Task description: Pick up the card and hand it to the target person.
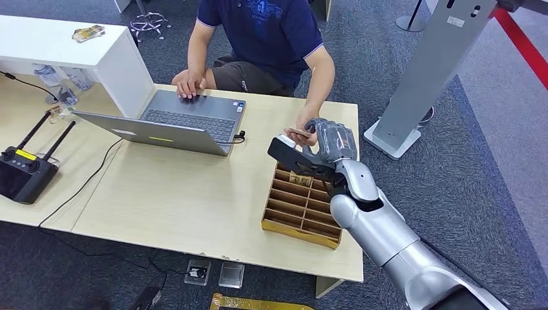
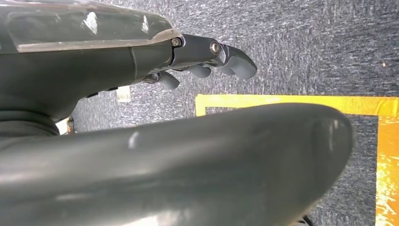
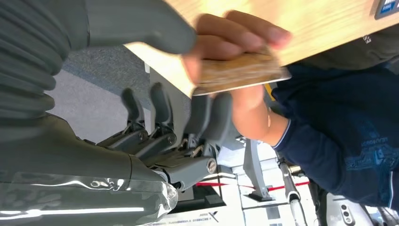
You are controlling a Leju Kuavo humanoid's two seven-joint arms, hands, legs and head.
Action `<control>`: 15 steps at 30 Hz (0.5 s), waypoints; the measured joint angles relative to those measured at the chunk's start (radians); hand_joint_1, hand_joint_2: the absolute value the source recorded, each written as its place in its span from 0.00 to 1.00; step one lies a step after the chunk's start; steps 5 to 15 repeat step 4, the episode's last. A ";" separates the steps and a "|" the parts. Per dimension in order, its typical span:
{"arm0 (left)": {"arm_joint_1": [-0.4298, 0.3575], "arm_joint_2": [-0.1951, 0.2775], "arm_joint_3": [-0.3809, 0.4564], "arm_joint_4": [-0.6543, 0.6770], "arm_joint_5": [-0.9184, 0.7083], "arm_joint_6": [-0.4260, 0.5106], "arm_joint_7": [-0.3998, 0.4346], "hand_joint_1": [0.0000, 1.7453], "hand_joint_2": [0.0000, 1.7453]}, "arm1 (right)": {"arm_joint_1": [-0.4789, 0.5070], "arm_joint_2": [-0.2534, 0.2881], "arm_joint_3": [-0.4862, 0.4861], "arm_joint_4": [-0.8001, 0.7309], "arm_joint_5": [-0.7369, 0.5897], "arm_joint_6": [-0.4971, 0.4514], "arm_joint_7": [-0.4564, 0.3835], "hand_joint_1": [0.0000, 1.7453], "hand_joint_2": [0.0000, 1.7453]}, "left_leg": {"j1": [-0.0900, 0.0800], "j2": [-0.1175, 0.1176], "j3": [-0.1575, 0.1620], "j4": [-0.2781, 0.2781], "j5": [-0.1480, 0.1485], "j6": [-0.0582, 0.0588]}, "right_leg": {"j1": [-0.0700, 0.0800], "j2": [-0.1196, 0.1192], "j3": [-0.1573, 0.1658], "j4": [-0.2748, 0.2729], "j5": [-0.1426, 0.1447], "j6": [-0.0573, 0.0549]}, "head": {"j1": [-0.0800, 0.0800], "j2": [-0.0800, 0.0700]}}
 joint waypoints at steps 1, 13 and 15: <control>0.002 0.000 0.000 0.000 0.001 0.000 -0.002 0.00 0.00 | -0.001 0.006 0.002 0.010 0.000 -0.003 -0.002 0.00 1.00 | 0.000 0.000 0.000 0.000 0.000 0.000 | 0.000 0.000 0.000 0.000 0.000 0.000 | 0.000 0.000; 0.005 0.000 0.000 0.000 0.004 0.000 -0.008 0.00 0.00 | -0.002 0.018 0.008 0.032 0.001 -0.012 -0.003 0.00 1.00 | 0.000 0.000 0.000 0.000 0.000 0.000 | 0.000 0.000 0.000 0.000 0.000 0.000 | -0.001 0.000; 0.005 0.000 0.000 0.000 0.004 0.000 -0.008 0.00 0.00 | -0.002 0.018 0.008 0.032 0.001 -0.012 -0.003 0.00 1.00 | 0.000 0.000 0.000 0.000 0.000 0.000 | 0.000 0.000 0.000 0.000 0.000 0.000 | -0.001 0.000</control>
